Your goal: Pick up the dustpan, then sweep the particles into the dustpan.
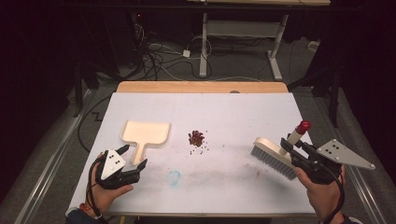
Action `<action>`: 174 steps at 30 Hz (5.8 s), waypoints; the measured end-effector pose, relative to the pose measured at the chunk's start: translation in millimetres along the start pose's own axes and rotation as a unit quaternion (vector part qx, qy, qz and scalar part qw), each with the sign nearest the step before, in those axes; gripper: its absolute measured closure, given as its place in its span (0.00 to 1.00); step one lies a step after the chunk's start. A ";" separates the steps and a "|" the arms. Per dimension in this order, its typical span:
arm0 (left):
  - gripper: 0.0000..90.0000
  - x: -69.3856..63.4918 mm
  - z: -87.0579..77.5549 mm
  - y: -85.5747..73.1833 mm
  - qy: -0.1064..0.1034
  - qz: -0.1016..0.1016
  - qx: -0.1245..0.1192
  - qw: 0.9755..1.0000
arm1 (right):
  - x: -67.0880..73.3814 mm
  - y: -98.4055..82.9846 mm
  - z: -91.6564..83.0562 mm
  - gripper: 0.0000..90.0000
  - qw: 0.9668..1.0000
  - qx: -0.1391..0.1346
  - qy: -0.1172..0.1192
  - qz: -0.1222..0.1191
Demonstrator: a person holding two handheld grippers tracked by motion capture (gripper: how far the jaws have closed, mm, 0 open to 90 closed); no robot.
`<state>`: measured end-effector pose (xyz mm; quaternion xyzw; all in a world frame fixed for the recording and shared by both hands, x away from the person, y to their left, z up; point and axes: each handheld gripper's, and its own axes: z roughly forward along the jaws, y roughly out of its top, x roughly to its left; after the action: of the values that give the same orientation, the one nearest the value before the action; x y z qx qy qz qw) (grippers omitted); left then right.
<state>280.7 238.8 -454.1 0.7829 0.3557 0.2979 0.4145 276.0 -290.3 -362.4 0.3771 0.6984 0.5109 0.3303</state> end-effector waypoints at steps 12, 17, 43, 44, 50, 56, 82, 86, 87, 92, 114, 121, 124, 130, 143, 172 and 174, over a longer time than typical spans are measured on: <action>0.24 5.3 -6.0 -1.8 -0.005 -0.045 0.016 0.999 | 7.6 2.8 0.2 0.78 1.000 -0.005 0.004 -0.012; 0.24 0.0 -15.0 -0.6 -0.009 -0.040 0.025 0.999 | 13.6 4.0 2.4 0.78 1.000 -0.003 0.011 -0.022; 0.43 47.3 85.2 10.5 0.002 -0.175 0.244 0.954 | 10.0 2.8 4.5 0.78 1.000 0.008 0.011 -0.020; 0.44 47.6 87.8 8.6 0.000 -0.177 0.247 0.953 | 10.0 2.7 4.5 0.78 1.000 0.007 0.011 -0.021; 0.52 46.1 88.0 6.9 0.004 -0.165 0.238 0.957 | 9.7 0.7 6.6 0.78 1.000 0.012 0.010 -0.020; 0.71 48.9 87.8 3.1 0.005 -0.163 0.219 0.962 | 14.3 1.3 7.5 0.78 0.999 0.013 0.015 -0.028; 0.71 17.0 32.6 28.7 -0.066 -0.033 0.223 0.972 | 6.6 -2.0 9.9 0.78 1.000 0.017 0.005 -0.022; 0.71 5.1 26.6 28.0 -0.093 -0.013 0.229 0.969 | 6.6 -1.4 11.7 0.78 1.000 0.017 0.006 -0.019; 0.71 1.6 26.1 27.5 -0.098 -0.006 0.229 0.969 | 6.6 -1.4 11.7 0.78 1.000 0.017 0.006 -0.019; 0.71 -14.2 28.0 26.2 -0.123 0.009 0.243 0.962 | 7.5 0.5 18.2 0.78 1.000 0.010 0.018 -0.017; 0.71 -18.9 37.1 20.5 -0.151 0.007 0.255 0.955 | 6.9 5.1 39.3 0.78 1.000 0.002 0.015 -0.016; 0.71 -20.7 37.0 19.3 -0.153 0.009 0.257 0.954 | 2.7 8.4 53.7 0.78 1.000 -0.004 0.021 0.000; 0.71 -21.0 37.6 20.6 -0.153 0.010 0.262 0.953 | 3.7 14.3 67.0 0.78 1.000 -0.019 0.019 0.004; 0.71 -23.3 41.3 21.9 -0.159 0.014 0.264 0.951 | 13.2 26.7 106.0 0.78 0.999 -0.020 0.038 0.005; 0.71 -25.0 45.8 21.9 -0.165 0.015 0.269 0.949 | 31.6 38.2 204.5 0.78 0.999 0.017 0.037 0.001; 0.71 -18.2 62.8 31.1 -0.147 0.011 0.292 0.945 | 108.7 15.6 228.8 0.77 0.993 0.005 0.112 -0.047; 0.71 -17.7 64.0 31.6 -0.148 0.011 0.294 0.944 | 112.9 14.1 225.6 0.77 0.993 0.010 0.109 -0.041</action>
<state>329.1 183.9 -460.6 0.9091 0.3532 0.0659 0.2108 413.4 -85.2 -416.0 0.2936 0.7499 0.5282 0.2692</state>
